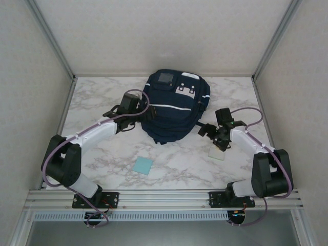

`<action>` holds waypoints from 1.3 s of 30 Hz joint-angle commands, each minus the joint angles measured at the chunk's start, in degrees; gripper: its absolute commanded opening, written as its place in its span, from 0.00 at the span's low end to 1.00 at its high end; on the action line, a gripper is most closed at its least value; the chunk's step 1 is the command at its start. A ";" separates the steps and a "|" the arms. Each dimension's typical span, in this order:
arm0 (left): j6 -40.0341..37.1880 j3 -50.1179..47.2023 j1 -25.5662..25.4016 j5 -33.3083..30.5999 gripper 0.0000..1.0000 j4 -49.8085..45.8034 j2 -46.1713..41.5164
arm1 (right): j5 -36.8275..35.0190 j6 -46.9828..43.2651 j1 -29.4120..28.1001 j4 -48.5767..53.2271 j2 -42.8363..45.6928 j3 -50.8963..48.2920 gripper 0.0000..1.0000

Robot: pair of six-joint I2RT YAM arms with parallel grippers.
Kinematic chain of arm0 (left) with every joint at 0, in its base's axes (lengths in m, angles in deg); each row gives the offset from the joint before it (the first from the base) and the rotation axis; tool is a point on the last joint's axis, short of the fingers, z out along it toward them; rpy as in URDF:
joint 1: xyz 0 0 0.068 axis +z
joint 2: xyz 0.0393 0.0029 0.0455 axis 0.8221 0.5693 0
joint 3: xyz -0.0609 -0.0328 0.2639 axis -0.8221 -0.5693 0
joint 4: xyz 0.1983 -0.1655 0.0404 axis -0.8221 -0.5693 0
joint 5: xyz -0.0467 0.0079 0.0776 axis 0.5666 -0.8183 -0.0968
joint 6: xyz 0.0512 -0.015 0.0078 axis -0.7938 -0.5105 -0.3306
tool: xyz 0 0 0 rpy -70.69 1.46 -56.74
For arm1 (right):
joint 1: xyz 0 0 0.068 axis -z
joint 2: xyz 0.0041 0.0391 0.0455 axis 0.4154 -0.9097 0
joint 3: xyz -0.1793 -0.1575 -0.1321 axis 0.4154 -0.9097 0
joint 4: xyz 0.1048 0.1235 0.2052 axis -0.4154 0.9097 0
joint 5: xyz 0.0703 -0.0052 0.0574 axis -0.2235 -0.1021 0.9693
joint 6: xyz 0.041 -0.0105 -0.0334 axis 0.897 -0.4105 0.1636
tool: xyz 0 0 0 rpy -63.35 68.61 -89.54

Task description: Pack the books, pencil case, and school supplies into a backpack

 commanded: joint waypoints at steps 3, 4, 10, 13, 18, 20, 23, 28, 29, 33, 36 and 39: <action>2.72 -3.12 -0.06 -1.02 1.00 -1.41 -3.22 | -14.31 -5.98 -0.06 14.49 2.06 3.60 0.99; 2.87 -3.50 -0.06 -1.12 1.00 -1.22 -3.50 | -15.20 -7.01 -0.05 15.68 1.66 3.46 0.99; 3.08 -3.82 -0.06 -0.33 1.00 -1.45 -4.55 | -13.29 -9.19 -0.07 13.68 -1.14 -0.84 0.99; 3.12 -4.43 -0.23 -0.29 1.00 -1.35 -5.68 | -10.99 -10.07 -0.25 10.27 -1.90 -2.88 0.99; 3.24 -5.10 -0.25 -0.59 1.00 -1.73 -7.27 | -9.69 -10.34 -0.43 7.54 -2.90 -5.36 0.99; 3.34 -5.31 -0.32 -0.75 1.00 -1.69 -7.72 | -9.43 -10.25 -0.45 6.89 -3.46 -5.77 0.99; 3.50 -5.55 -0.41 -0.80 1.00 -1.81 -7.91 | -10.03 -10.23 -0.45 6.56 -3.79 -5.83 0.99; 2.65 -5.19 -0.55 -1.23 1.00 -2.44 -7.56 | -10.10 -10.33 -0.50 6.47 -3.44 -6.37 0.96; 2.33 -5.00 -0.54 -1.44 1.00 -2.61 -7.47 | -10.34 -10.24 -0.50 6.50 -3.40 -6.45 0.95; 0.93 -3.68 -0.50 -1.90 1.00 -3.87 -7.08 | -11.02 -10.05 -0.47 6.47 -3.05 -7.20 0.89; 0.63 -3.21 -0.50 -1.93 1.00 -4.21 -6.83 | -11.51 -9.89 -0.47 6.40 -2.92 -7.50 0.86; 0.71 -3.21 -0.50 -2.01 1.00 -4.21 -6.87 | -11.35 -9.93 -0.45 6.33 -2.78 -7.77 0.76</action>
